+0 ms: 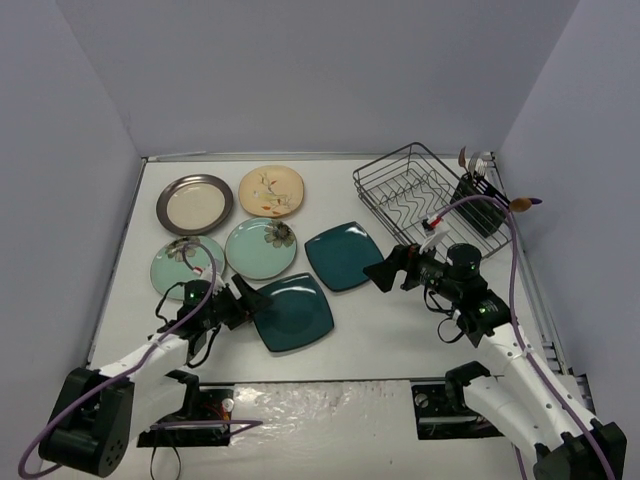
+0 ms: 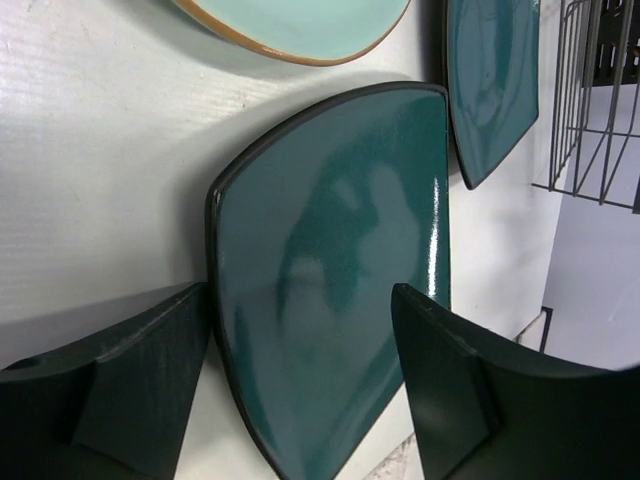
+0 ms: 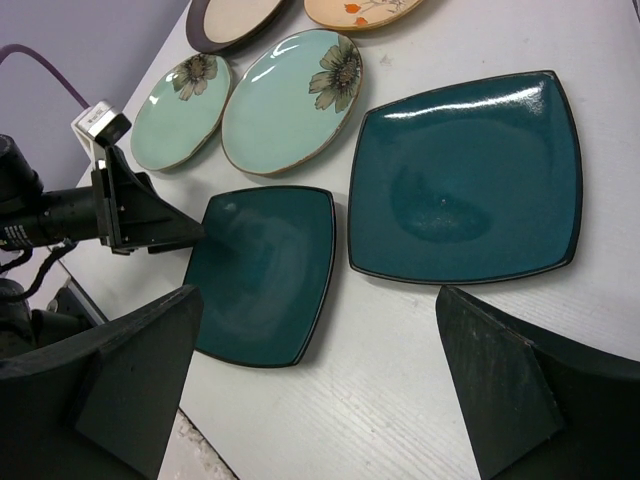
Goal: Load the plates into the dish rack
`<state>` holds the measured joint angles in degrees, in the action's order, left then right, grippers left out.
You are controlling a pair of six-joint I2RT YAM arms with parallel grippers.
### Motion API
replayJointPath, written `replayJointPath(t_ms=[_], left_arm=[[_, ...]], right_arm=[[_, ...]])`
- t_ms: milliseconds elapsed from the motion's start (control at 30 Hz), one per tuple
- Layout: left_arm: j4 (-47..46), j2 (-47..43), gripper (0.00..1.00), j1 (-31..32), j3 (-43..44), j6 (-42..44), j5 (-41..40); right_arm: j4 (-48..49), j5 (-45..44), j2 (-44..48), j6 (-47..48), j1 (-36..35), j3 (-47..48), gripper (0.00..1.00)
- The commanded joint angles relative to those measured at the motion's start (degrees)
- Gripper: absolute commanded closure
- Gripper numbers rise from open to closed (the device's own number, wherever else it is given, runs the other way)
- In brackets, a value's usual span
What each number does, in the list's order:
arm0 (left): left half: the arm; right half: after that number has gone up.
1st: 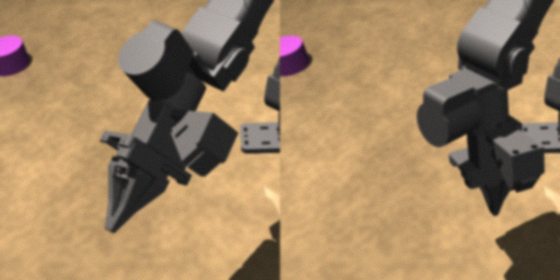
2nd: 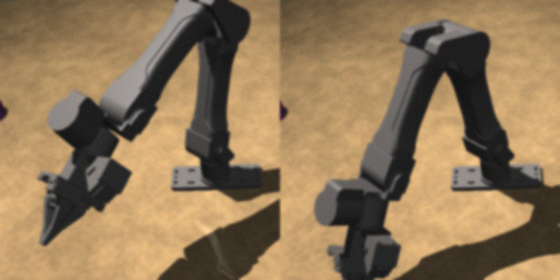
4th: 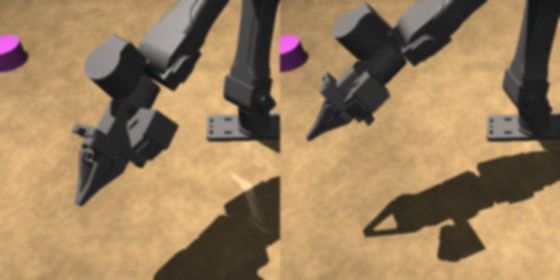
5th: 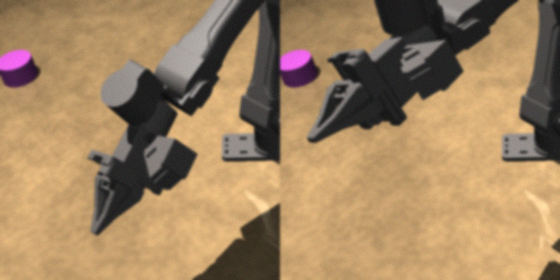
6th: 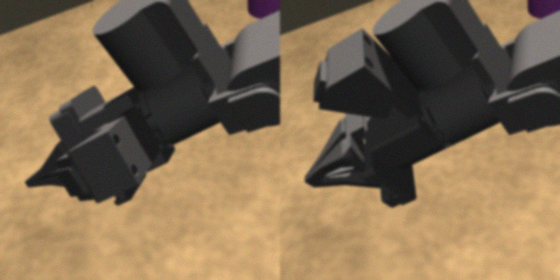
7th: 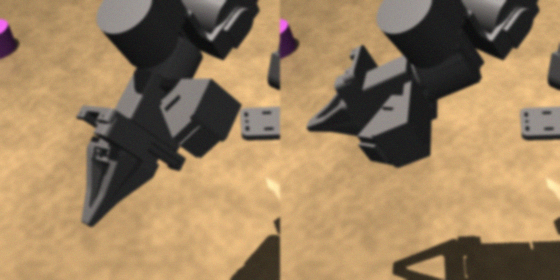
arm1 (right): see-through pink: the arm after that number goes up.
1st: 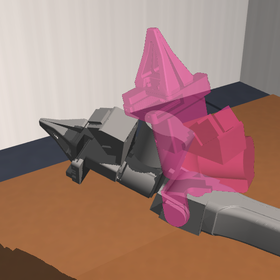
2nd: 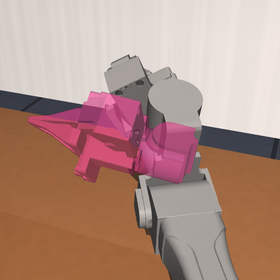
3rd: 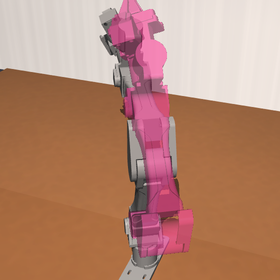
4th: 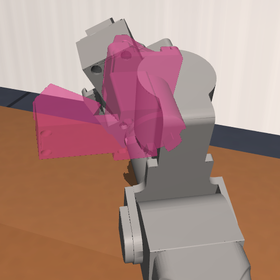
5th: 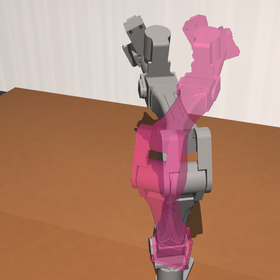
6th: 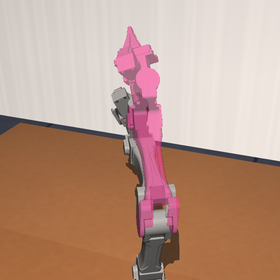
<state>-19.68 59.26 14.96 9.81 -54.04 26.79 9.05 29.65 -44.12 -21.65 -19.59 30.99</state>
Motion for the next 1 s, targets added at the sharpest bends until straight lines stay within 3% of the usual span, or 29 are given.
replayJointPath(t_ms=[0,200,400,467,667,833,967], left_arm=[[-4.06,4.16,0.39,0.37,-1.51,2.6,-2.11],[-9.44,12.13,0.6,1.01,-2.41,3.93,-2.1],[-15.2,17.29,0.96,1.83,-2.34,2.98,-0.25],[-15.23,16.71,1.0,1.93,-2.17,2.65,0.48],[-9.85,7.87,1.0,2.09,-1.71,1.13,2.57],[6.13,-11.73,1.0,2.34,1.98,1.22,2.19],[8.62,-19.51,1.0,2.36,3.41,-1.36,2.92]], right_arm=[[6.46,1.73,-0.74,0.31,-0.44,-0.2,0.0],[8.12,2.23,-0.88,0.49,-0.44,-1.76,0.0],[8.62,2.65,-1.41,0.64,-0.44,-2.38,0.0],[8.72,2.8,-1.78,0.59,-0.46,-2.37,0.0],[9.77,3.76,-2.92,-0.86,-0.53,-3.13,0.0],[12.16,5.41,-6.7,-3.16,-0.92,-4.79,0.0],[16.64,6.86,-9.68,-5.47,-2.22,-6.04,0.0]])
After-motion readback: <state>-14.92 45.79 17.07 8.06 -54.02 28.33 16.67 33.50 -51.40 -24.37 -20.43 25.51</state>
